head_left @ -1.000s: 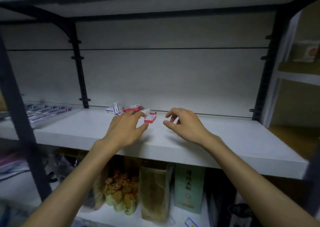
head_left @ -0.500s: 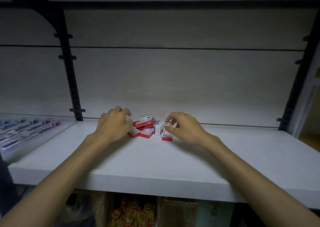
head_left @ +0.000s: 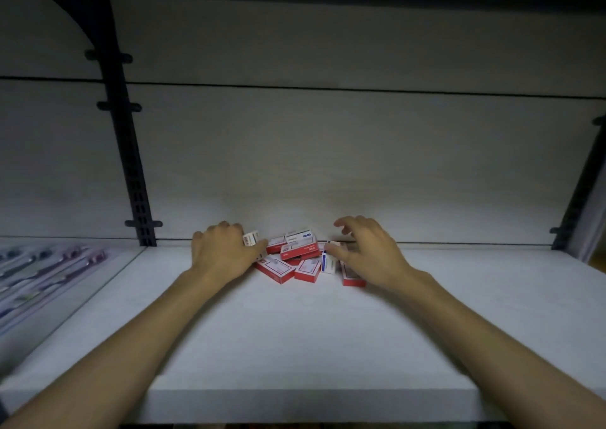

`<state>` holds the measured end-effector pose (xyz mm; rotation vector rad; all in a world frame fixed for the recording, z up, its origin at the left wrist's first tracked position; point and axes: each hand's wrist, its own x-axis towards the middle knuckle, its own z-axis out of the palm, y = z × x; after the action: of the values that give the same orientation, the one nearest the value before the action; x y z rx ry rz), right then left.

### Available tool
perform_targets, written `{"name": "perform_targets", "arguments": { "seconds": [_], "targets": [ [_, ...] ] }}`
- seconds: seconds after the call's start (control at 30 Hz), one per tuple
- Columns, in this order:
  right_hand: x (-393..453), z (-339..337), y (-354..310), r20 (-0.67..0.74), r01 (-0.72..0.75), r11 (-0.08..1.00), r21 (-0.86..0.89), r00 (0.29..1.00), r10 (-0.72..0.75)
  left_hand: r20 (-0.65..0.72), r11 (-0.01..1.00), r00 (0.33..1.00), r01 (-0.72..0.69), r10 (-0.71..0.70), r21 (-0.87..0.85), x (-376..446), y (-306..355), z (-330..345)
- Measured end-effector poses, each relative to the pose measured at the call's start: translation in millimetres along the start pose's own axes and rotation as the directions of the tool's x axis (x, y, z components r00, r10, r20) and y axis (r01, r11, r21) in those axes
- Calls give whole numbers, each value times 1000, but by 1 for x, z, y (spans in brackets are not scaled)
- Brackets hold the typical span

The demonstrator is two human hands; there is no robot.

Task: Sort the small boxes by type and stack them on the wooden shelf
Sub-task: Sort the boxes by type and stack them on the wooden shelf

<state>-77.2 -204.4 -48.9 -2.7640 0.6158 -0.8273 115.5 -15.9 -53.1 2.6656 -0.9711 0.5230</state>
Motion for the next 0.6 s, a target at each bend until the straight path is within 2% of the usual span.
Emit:
{"name": "perform_targets", "arguments": {
  "seconds": [0.07, 0.13, 0.2, 0.3, 0.37, 0.5, 0.6],
  "targets": [
    [-2, 6, 2, 18, -22, 1000, -9, 1000, 22, -24, 999, 1000, -12, 11, -45, 0, -1, 3],
    [-4, 8, 6, 52, -37, 998, -46, 998, 39, -51, 973, 999, -23, 12, -228, -2, 1, 2],
    [-4, 8, 10, 61, -43, 999, -21, 997, 44, -28, 873, 1000, -1, -15, -488, -4, 6, -5],
    [-3, 6, 13, 67, -57, 997, 61, 996, 53, -13, 706, 998, 37, -65, -707, -6, 14, -15],
    [-4, 7, 13, 115, -68, 994, 90, 992, 58, 13, 641, 998, 52, -67, -766, -8, 17, -18],
    [-8, 11, 10, 189, -87, 990, 115, 980, 64, 44, 614, 999, 42, -12, -788, -10, 16, -19],
    [-5, 11, 10, 150, -101, 984, 146, 985, 79, 40, 585, 998, -1, 58, -811, -14, 16, -20]
  ]
}}
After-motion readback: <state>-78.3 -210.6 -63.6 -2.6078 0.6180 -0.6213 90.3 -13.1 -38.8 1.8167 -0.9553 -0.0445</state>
